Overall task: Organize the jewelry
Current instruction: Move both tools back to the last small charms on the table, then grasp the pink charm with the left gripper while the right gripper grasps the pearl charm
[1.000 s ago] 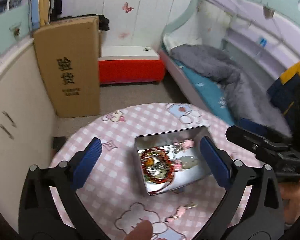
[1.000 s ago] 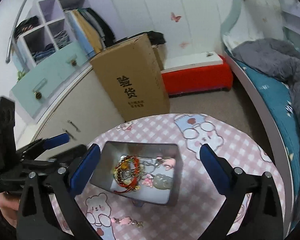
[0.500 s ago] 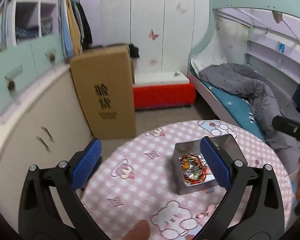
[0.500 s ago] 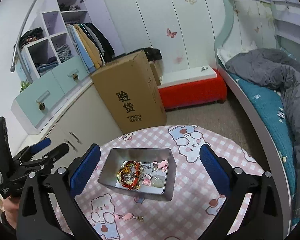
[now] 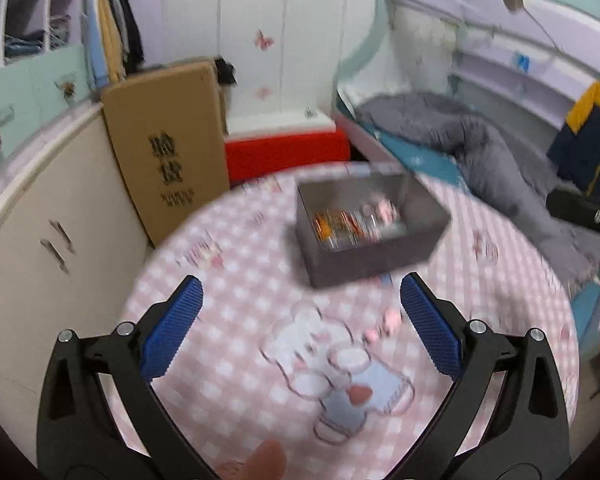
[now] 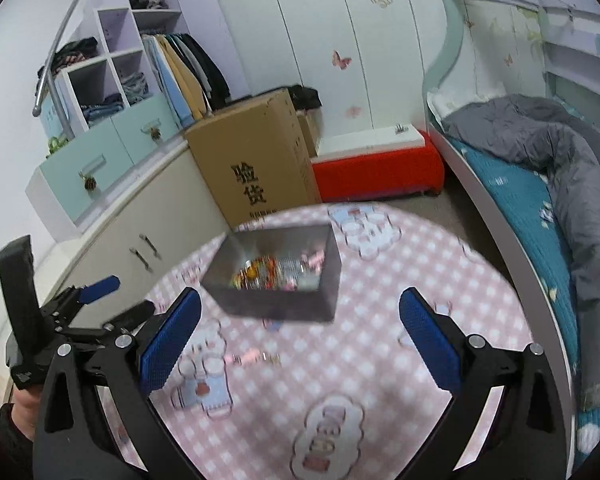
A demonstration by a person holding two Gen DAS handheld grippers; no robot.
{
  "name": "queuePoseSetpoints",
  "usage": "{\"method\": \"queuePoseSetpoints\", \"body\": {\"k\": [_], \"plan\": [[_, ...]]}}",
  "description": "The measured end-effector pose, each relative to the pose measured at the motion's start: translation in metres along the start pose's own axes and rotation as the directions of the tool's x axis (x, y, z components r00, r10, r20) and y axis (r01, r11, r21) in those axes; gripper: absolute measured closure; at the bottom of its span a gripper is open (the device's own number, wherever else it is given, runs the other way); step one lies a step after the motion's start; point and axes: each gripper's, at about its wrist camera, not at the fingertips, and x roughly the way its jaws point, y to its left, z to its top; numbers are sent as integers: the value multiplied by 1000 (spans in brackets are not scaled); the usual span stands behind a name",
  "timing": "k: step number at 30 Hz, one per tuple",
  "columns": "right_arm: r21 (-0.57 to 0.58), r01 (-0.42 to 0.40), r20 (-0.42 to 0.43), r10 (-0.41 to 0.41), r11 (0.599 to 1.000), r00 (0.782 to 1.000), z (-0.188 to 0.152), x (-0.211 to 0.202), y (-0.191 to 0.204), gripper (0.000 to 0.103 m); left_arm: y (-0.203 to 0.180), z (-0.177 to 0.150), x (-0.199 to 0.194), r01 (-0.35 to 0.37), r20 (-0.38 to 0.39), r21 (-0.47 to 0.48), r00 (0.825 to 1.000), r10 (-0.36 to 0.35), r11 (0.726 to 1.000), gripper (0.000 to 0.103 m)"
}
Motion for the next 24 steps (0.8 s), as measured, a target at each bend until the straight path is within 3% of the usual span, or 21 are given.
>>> {"method": "queuePoseSetpoints", "body": {"k": [15,17,19,20,21,24], "plan": [[51,45,-116,-39,998,992,-41,25,-14,7,-50,-31,73,68,-184,187,982,-33,980,8],[37,52,-128,-47,998,991,-43,28,-13,7,-51,-34,79,90,-203,185,978,-52,979,28],[23,52,-141,-48,998,989,-46,34,-12,7,-47,-35,79,134,-201,139,974,-104,981,63],[18,53,-146,-49,998,988,-47,36,-11,7,-45,-34,79,136,-198,136,974,-107,981,71],[6,52,-152,-51,999,987,-48,39,-9,7,-44,-34,79,145,-203,133,972,-117,980,87],[-25,34,-156,-38,999,987,-50,48,-1,7,-29,-32,78,170,-210,65,966,-153,983,91]]}}
